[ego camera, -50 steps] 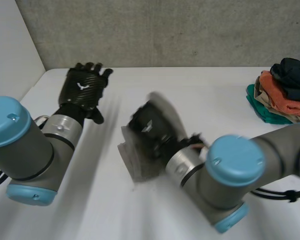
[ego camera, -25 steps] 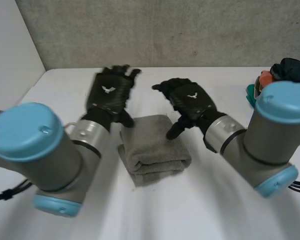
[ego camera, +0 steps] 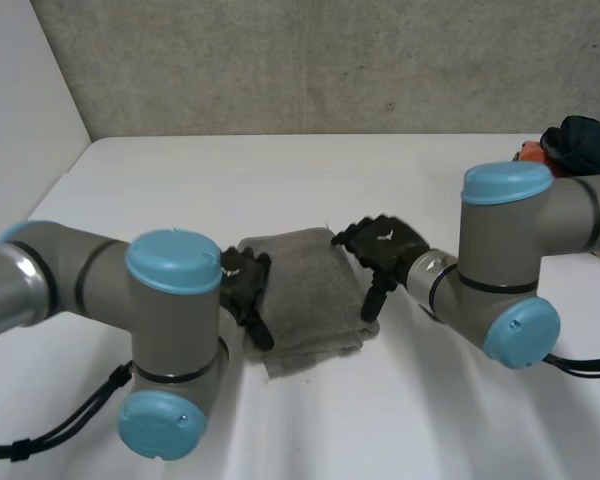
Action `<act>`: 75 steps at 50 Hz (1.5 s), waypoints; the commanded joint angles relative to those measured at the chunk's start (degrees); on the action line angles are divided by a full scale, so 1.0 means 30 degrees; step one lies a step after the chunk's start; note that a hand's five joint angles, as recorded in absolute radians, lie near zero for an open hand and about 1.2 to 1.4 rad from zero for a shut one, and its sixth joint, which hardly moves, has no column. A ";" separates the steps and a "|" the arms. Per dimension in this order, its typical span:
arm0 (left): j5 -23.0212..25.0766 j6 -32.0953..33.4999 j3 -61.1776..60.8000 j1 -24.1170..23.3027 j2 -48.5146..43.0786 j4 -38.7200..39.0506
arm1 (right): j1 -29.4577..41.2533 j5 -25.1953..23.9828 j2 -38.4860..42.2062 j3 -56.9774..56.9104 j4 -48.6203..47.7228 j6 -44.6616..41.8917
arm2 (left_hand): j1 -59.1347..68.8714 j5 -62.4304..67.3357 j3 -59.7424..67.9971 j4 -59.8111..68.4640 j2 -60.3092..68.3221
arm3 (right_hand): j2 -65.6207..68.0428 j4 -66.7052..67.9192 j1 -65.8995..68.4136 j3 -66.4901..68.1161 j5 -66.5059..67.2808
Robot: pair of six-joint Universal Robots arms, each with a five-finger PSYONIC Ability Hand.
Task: Fold the laundry.
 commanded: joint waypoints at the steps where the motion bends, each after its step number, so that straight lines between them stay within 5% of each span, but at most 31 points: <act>1: 0.2228 0.0041 0.0460 0.0075 0.2266 0.0357 | 0.0345 0.1041 -0.3134 0.2956 -0.2715 -0.1434 | 0.0389 -0.0196 -0.0035 0.0168 0.0098 | -0.0732 -0.0797 -0.0945 -0.0730 -0.0922; 9: 0.6678 0.0070 0.2861 0.1186 0.3675 0.0182 | 0.2834 0.0983 -0.4602 0.8027 -0.6878 -0.2782 | 0.0612 0.0027 0.0188 0.0390 0.0320 | -0.0732 -0.0797 -0.0945 -0.0730 -0.0922; 13: 1.1385 0.0070 0.4558 0.1772 0.3734 -0.1335 | 0.3275 0.1159 -0.4047 0.9377 -0.7933 -0.2813 | 0.0668 0.0083 0.0244 0.0447 0.0376 | -0.0732 -0.0797 -0.0945 -0.0730 -0.0922; 19: 1.5296 0.0041 0.5618 0.2096 0.3734 -0.3099 | 0.3422 0.1246 -0.2054 0.9554 -1.1007 -0.2811 | 0.0612 0.0027 0.0188 0.0391 0.0321 | -0.0732 -0.0797 -0.0945 -0.0730 -0.0922; 41: 1.4595 0.0012 0.5384 0.2125 0.3499 -0.3070 | 0.3217 0.0924 0.0437 0.6274 -1.2886 -0.2695 | 0.0500 -0.0085 0.0076 0.0279 0.0209 | 0.7422 0.7357 0.7209 0.7424 0.7233; 44: 1.4595 0.0012 0.5383 0.2154 0.3499 -0.3041 | 0.3217 0.0924 0.0701 0.5746 -1.2886 -0.2665 | 0.0500 -0.0085 0.0076 0.0279 0.0209 | 1.1893 1.1827 1.1679 1.1894 1.1703; 47: 1.4595 0.0012 0.5354 0.2155 0.3499 -0.3070 | 0.3217 0.0953 0.0906 0.5395 -1.3120 -0.2665 | 0.0444 -0.0141 0.0020 0.0223 0.0153 | 2.1915 2.1850 2.1702 2.1917 2.1725; 55: 1.4595 0.0041 0.5559 0.2213 0.3704 -0.3041 | 0.3071 0.1188 0.0263 0.3755 -1.4057 -0.2110 | 0.0500 -0.0085 0.0076 0.0279 0.0209 | 2.2602 2.2536 2.2388 2.2603 2.2412; 68: 1.4038 -0.0223 0.5940 0.2624 0.5257 -0.2455 | -0.3014 0.1657 -0.2372 -0.0578 -1.8713 0.0084 | 0.0500 -0.0085 0.0076 0.0279 0.0209 | 2.2602 2.2536 2.2388 2.2603 2.2412; 75: 1.4038 -0.0281 0.5589 0.2507 0.5609 -0.2455 | -0.7437 0.1248 -0.2201 -0.2777 -1.8717 0.2808 | 0.0500 -0.0085 0.0076 0.0279 0.0209 | 2.2602 2.2536 2.2388 2.2603 2.2412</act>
